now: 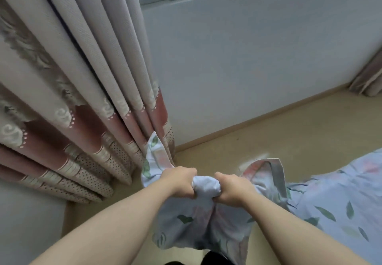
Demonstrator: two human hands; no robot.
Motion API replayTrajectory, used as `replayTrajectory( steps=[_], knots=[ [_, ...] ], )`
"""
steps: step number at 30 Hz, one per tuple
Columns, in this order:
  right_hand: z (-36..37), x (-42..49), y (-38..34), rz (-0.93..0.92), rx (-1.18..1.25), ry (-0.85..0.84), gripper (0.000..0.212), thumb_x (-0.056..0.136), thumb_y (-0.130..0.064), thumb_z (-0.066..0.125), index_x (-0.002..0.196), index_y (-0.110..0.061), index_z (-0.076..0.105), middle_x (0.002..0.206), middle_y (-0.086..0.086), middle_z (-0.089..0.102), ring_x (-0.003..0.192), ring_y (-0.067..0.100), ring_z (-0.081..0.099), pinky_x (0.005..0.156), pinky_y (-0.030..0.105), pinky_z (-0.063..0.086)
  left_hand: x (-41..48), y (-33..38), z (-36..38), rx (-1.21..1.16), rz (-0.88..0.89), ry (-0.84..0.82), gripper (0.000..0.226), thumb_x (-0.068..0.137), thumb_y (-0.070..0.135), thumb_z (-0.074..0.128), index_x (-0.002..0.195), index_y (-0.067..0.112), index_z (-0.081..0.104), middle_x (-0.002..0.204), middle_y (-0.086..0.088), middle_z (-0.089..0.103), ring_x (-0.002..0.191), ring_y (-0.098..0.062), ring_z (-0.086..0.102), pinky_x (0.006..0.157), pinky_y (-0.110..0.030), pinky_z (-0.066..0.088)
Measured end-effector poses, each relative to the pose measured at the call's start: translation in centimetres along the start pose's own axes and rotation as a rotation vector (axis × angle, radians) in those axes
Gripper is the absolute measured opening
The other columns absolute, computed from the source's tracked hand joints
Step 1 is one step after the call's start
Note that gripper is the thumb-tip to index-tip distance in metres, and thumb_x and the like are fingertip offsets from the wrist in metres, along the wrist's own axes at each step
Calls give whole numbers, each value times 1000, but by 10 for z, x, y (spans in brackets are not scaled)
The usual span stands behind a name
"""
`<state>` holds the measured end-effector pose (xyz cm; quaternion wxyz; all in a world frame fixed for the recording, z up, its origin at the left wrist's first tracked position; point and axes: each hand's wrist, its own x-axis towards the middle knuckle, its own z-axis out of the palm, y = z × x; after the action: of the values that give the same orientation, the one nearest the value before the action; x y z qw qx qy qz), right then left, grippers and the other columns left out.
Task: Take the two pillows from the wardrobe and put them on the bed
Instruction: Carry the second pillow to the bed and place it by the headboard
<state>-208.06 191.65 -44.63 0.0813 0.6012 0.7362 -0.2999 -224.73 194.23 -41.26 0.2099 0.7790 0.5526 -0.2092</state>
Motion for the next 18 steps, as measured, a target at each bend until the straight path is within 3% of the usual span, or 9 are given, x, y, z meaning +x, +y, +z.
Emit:
replayTrajectory(
  steps=[7, 11, 18],
  knots=[
    [-57, 59, 54, 95, -6, 38, 29, 83, -31, 53, 106, -18, 42, 114, 6, 63, 105, 31, 59, 68, 33, 37, 95, 17, -56, 56, 98, -17, 34, 75, 40, 63, 93, 20, 43, 107, -4, 63, 100, -27, 58, 67, -32, 39],
    [-80, 93, 88, 188, 23, 50, 21, 83, -29, 51, 92, -23, 34, 112, 7, 64, 103, 31, 59, 67, 33, 36, 161, 27, -82, 73, 192, -44, 34, 74, 41, 63, 94, 21, 43, 105, -4, 64, 97, -27, 59, 65, -31, 39],
    [-156, 163, 144, 361, 145, 77, 24, 80, -32, 54, 89, -22, 35, 111, 6, 64, 102, 28, 59, 67, 30, 35, 284, 46, -159, 120, 349, -48, 34, 73, 40, 64, 91, 21, 43, 104, -5, 64, 99, -28, 59, 67, -33, 40]
  ],
)
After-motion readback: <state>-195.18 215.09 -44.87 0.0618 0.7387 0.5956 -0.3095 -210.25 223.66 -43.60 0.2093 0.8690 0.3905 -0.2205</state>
